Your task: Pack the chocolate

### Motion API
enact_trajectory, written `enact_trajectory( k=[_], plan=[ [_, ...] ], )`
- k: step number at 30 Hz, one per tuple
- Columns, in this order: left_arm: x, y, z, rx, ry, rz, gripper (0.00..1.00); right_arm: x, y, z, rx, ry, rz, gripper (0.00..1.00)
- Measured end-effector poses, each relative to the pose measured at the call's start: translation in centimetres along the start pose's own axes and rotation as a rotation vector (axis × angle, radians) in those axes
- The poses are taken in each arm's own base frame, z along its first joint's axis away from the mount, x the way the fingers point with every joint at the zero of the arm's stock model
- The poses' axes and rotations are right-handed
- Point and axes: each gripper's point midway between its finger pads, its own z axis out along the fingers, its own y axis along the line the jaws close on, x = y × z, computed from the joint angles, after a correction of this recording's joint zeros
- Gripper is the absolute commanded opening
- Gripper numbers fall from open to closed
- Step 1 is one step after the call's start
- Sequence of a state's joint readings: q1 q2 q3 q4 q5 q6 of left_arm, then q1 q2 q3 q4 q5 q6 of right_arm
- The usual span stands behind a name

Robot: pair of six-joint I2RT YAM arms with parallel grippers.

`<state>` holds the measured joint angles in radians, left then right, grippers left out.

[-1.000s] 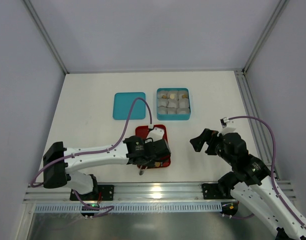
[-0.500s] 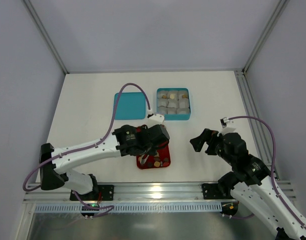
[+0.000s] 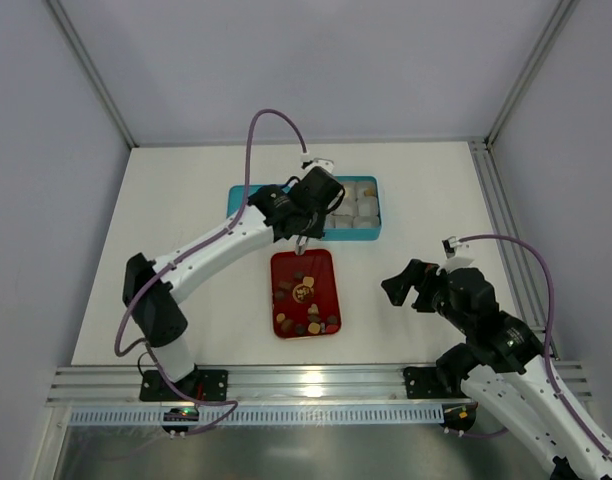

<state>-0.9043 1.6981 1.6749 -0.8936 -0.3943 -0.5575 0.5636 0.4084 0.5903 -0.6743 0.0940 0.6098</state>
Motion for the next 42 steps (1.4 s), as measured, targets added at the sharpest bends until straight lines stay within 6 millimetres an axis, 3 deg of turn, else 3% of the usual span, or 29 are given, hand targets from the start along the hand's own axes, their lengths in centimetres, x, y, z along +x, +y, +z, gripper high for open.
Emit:
enact_trajectory(
  k=[5,10,19,26,36,42],
  plan=[
    [-1.4,0.2,3.7,-0.022,0.02,0.038,0.31,0.0,0.0,-0.3,-0.005,-0.007,0.001,1.0],
    [-2.2,-0.5,5.6,-0.013,0.027,0.08,0.31,-0.1,0.0,-0.3,-0.007,-0.009,0.002,1.0],
    [-0.8,-0.2,8.2,-0.036,0.082,0.117,0.3,0.0,0.0,-0.3,-0.005,-0.006,0.003,1.0],
    [-0.6,0.4,9.5,-0.051,0.095,0.12,0.31,0.0,0.0,-0.3,-0.005,-0.006,0.003,1.0],
    [0.3,0.8,11.4,-0.063,0.128,0.137,0.44,0.1,-0.1,-0.4,-0.004,-0.005,0.004,1.0],
    [-0.9,0.3,11.0,-0.042,0.1,0.136,0.45,0.3,-0.2,-0.5,0.002,0.003,0.007,1.0]
  ],
)
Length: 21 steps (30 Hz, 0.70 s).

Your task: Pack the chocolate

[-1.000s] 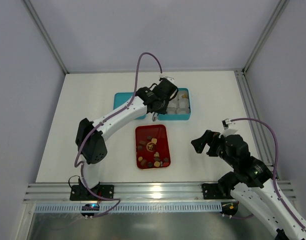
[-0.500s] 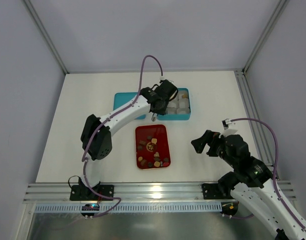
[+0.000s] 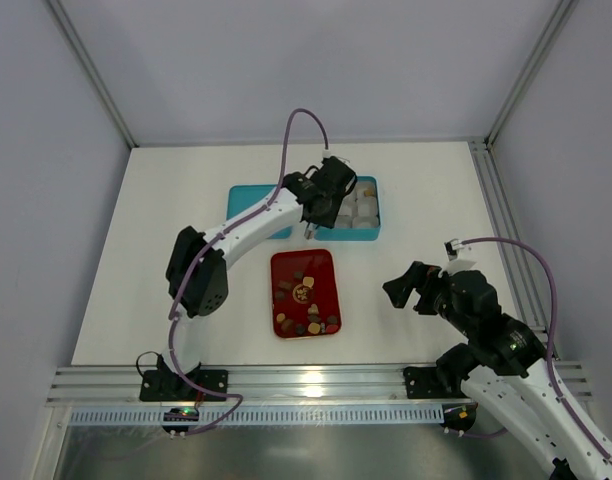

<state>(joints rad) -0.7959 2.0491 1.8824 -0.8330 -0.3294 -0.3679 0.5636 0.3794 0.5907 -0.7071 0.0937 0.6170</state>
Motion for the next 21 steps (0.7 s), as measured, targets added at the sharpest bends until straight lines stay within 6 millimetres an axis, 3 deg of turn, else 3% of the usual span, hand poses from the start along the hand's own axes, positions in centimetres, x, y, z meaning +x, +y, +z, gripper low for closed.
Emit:
enact_trajectory(
  k=[8,11,15,17,21],
  plan=[
    [-1.7,-0.8,-1.3,0.056,-0.043,-0.008,0.44,0.0,0.0,0.0,0.0,0.001,0.007,1.0],
    [-2.4,-0.9,-2.9,0.086,-0.07,-0.018,0.44,0.0,0.0,0.0,0.0,0.0,0.007,1.0],
    [-3.5,-0.5,-7.1,0.127,-0.134,-0.038,0.45,0.0,0.1,0.0,-0.001,-0.002,0.007,1.0],
    [-3.7,0.0,-10.1,0.15,-0.178,-0.059,0.45,-0.1,0.1,0.1,-0.002,-0.002,0.007,1.0],
    [-2.2,1.5,-16.1,0.2,-0.246,-0.102,0.45,0.0,0.1,0.5,-0.001,0.001,0.007,1.0]
  ],
)
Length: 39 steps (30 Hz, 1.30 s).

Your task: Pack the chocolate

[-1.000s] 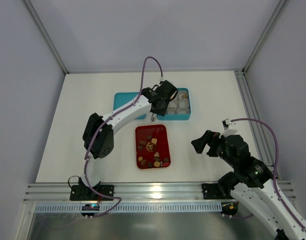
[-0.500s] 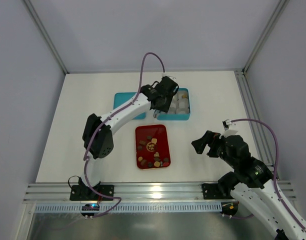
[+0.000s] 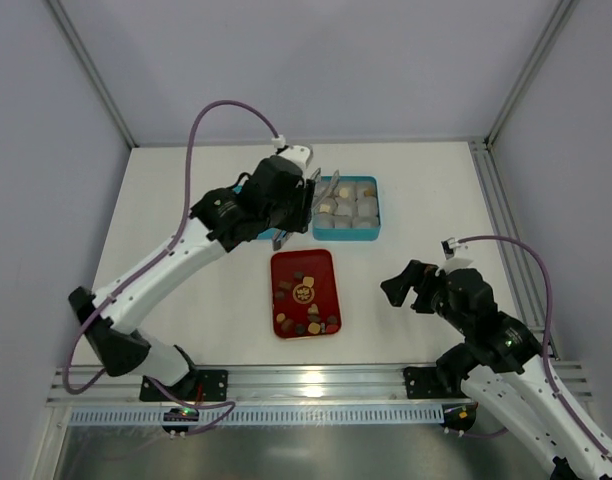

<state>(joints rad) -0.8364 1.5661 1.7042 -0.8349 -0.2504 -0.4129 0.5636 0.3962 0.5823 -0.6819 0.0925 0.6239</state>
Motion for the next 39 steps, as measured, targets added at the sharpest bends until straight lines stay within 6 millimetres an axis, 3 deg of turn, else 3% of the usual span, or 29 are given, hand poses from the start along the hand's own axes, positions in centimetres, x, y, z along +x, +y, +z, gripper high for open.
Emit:
enact_trajectory(
  k=[3,6,13,17,33,39],
  plan=[
    [1.9,0.9,-3.5,0.017,-0.008,-0.024,0.45,0.4,-0.2,0.4,0.005,0.01,-0.001,1.0],
    [4.9,1.9,-4.8,0.008,0.033,-0.037,0.45,0.8,-0.4,0.7,0.009,0.019,-0.002,1.0],
    [14.4,4.4,-5.1,-0.054,0.236,-0.037,0.48,1.2,-0.3,1.4,0.004,0.034,0.004,1.0],
    [17.4,4.8,-4.9,-0.066,0.306,-0.042,0.48,1.4,-0.3,1.6,0.004,0.04,0.005,1.0],
    [20.3,3.9,-2.9,-0.071,0.376,-0.041,0.47,1.4,-0.3,1.6,0.004,0.041,0.006,1.0],
    [20.5,3.7,-2.2,-0.072,0.375,-0.045,0.47,1.4,-0.3,1.6,0.004,0.041,0.006,1.0]
  ],
)
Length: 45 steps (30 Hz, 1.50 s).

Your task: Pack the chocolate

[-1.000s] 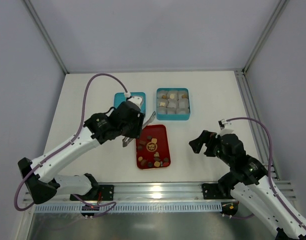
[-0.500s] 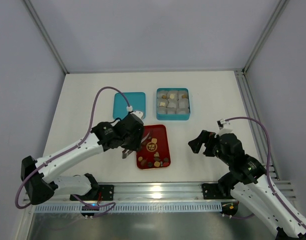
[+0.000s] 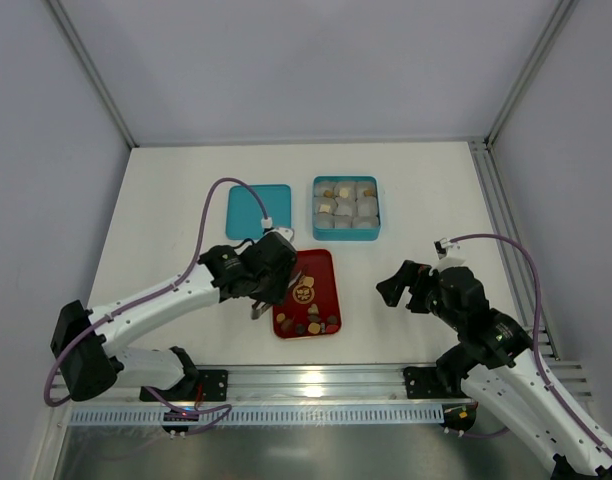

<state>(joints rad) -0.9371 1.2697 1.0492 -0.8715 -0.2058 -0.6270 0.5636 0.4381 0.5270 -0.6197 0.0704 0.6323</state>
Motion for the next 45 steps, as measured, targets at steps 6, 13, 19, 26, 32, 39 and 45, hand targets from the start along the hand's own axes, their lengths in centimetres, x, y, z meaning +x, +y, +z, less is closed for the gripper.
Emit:
enact_trajectory(
  k=[6,13,19,26,32,39,45],
  plan=[
    [0.1,-0.2,0.6,-0.006,0.011,0.003,0.46,-0.1,0.0,-0.1,-0.003,-0.003,0.0,1.0],
    [0.3,-0.2,0.9,-0.01,0.013,0.006,0.45,0.1,-0.1,0.0,-0.002,-0.002,0.0,1.0],
    [0.3,-0.2,0.9,-0.009,0.014,0.007,0.43,0.2,-0.1,0.0,-0.001,0.002,0.002,1.0],
    [0.6,-0.3,1.3,-0.016,0.029,0.018,0.43,0.3,-0.1,0.0,-0.001,0.003,0.003,1.0],
    [0.8,-0.5,1.4,-0.017,0.036,0.026,0.41,0.3,-0.1,0.0,-0.001,0.003,0.003,1.0],
    [1.0,-0.4,1.4,-0.024,0.038,0.032,0.41,0.4,-0.2,0.1,-0.001,0.004,0.003,1.0],
    [1.0,-0.4,1.4,-0.026,0.038,0.035,0.4,0.5,-0.2,0.2,-0.003,0.008,0.005,1.0]
  ],
)
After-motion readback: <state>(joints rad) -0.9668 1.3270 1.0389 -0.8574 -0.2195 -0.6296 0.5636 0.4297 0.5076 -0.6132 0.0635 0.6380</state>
